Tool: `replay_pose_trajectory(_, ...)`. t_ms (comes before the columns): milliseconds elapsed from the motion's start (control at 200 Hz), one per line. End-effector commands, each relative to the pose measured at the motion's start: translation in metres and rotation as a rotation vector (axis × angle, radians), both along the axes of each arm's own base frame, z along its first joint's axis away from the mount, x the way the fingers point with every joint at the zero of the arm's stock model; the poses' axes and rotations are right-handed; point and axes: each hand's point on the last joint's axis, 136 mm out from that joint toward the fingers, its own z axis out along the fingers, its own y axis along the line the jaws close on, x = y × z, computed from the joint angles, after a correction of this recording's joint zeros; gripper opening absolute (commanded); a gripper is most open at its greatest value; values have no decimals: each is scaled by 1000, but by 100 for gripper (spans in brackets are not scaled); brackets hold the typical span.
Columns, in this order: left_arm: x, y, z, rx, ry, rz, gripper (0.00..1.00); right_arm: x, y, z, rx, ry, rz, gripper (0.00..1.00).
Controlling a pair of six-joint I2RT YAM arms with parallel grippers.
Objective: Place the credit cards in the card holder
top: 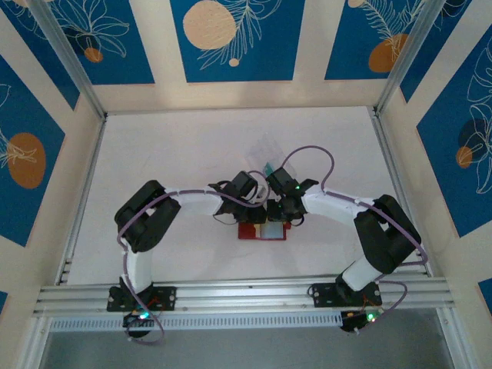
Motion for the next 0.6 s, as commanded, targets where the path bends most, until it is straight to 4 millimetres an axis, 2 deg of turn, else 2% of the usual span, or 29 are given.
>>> replay_pose_trajectory(0, -18, 14, -33, 89, 58, -14, 15, -1, -3, 2, -15, -12, 6, 27)
replay_pose_trajectory(215, -20, 17, -36, 93, 62, -11, 15, 6, -3, 9, -76, -43, 41, 29)
replay_pose_trajectory(595, -21, 18, -36, 86, 64, -6, 15, 9, -4, -20, -133, -2, 60, 30)
